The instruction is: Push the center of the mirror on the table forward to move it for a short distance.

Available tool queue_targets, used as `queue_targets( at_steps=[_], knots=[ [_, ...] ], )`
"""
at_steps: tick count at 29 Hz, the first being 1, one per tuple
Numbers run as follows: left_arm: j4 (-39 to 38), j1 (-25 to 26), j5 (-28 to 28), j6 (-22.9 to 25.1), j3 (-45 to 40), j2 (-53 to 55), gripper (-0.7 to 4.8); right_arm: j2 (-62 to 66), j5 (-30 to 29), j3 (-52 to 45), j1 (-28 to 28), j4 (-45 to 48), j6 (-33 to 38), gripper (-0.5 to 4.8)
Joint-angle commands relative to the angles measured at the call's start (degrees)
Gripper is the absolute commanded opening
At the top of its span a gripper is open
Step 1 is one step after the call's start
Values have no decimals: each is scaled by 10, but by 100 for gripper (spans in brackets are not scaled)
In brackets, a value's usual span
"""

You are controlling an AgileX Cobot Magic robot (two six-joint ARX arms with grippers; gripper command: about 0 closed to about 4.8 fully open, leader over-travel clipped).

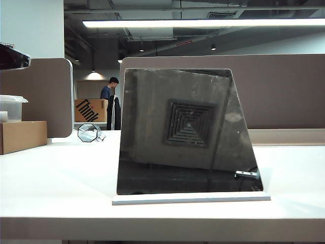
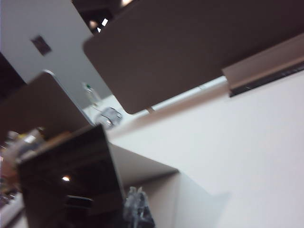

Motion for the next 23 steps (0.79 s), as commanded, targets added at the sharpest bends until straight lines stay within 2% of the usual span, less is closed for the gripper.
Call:
queue_targets(
  at_steps=[1, 4, 8, 12, 16, 19, 21, 23],
  knots=[
    [5, 0, 17, 0, 0, 0, -5, 4, -10, 58, 4, 7, 20, -3],
    [5, 0, 17, 0, 0, 0, -5, 45, -42, 123, 11, -2, 20, -5],
    [5, 0, 17, 0, 0, 0, -5, 184, -96, 229, 50, -15, -10, -5],
    [5, 0, 17, 0, 0, 0, -5, 357, -83, 348, 145, -87, -104, -5],
    [5, 0, 17, 0, 0, 0, -5, 493, 4, 407, 278, -130, -137, -5],
    [5, 0, 17, 0, 0, 0, -5, 578, 114, 410, 367, -133, -149, -5],
    [5, 0, 17, 0, 0, 0, -5, 628, 150, 410, 393, -134, -149, -5],
    [5, 0, 17, 0, 0, 0, -5, 690, 150, 420, 405, -134, -149, -5]
  ],
)
